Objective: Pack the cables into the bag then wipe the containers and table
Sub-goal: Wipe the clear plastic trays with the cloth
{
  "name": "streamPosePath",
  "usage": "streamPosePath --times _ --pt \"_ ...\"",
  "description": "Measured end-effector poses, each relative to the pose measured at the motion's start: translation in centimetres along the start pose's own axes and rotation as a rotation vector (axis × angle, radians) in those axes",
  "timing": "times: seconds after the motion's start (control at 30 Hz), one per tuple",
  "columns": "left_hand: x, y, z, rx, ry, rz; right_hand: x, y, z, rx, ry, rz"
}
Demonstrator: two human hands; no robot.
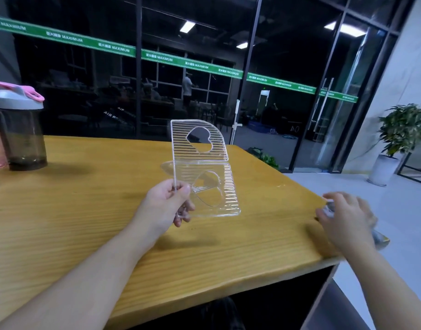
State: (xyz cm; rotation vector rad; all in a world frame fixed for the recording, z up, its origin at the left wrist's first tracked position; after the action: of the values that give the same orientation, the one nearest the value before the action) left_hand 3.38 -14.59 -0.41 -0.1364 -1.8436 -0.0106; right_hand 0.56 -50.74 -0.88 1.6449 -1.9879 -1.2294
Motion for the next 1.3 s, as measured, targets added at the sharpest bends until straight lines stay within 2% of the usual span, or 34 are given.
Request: streamPosePath --times 0.1,0.17,0.23,0.33,0.4,0.43,0.57,0.63,0.7,0.77,0.87,0.93,1.07,1.17,1.3 --pt "0.0 0.0 0.1 -0.010 0.001 -0.010 2.6 -0.6 0.2 -0.145 -0.249 0.139" --pt "0.0 0.1 0.1 -0.001 0.011 -0.014 3.4 -1.4 0.7 -0.256 -0.347 0.097" --pt "0.0 0.1 0.1 0.011 0.021 -0.017 3.8 -1.8 0.8 -0.291 -0.368 -0.005" --pt "0.1 0.1 0.2 0.024 0.028 -0.024 3.8 -1.3 0.7 -0.276 -0.385 0.068" --pt "0.2 0.1 0.3 0.031 0.035 -0.024 3.3 -1.0 0.7 -0.229 -0.345 0.128" --pt "0.2 0.2 0.3 0.035 0.041 -0.024 2.9 -0.9 0.8 -0.183 -0.302 0.073" --pt "0.2 0.1 0.2 0.041 0.044 -0.085 -2.8 1.3 2.7 -0.041 -0.098 -0.470" --pt "0.2 0.0 0.3 0.040 0.030 -0.103 -7.2 2.7 4.0 -0.042 -0.044 -0.658" --pt "0.3 0.0 0.4 0.042 0.008 -0.100 -10.9 2.7 4.9 -0.084 -0.066 -0.837" --pt "0.6 0.1 0.6 0.054 -0.014 -0.075 -13.4 1.5 5.1 -0.180 -0.203 -1.062" --pt "1.0 0.3 0.7 0.081 -0.043 -0.010 -16.3 0.3 6.6 -0.482 -0.487 -1.430" --pt "1.2 0.3 0.7 0.104 -0.064 0.027 -17.9 0.3 7.9 -0.659 -0.548 -1.671" --pt "1.5 0.6 0.8 0.177 -0.108 0.031 -19.6 0.9 10.0 -0.915 -0.623 -2.114" --pt "1.7 1.0 0.8 0.245 -0.154 -0.024 -19.9 1.0 10.7 -1.007 -0.699 -2.301" --pt "1.4 1.0 0.7 0.262 -0.155 -0.113 -20.3 0.6 10.9 -0.896 -0.668 -2.328"
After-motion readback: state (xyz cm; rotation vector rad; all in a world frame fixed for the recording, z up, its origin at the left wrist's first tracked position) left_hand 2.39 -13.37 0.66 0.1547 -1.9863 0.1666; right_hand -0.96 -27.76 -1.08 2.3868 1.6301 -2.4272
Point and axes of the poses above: each hand's wrist, its own z-axis away from the middle knuckle, its own y-axis out of the back of the hand, x = y × z, the point moved 3 cm from there along -z, towards the middle knuckle, and after that the axes turned 1 degree about -y, right-handed, at the moved point
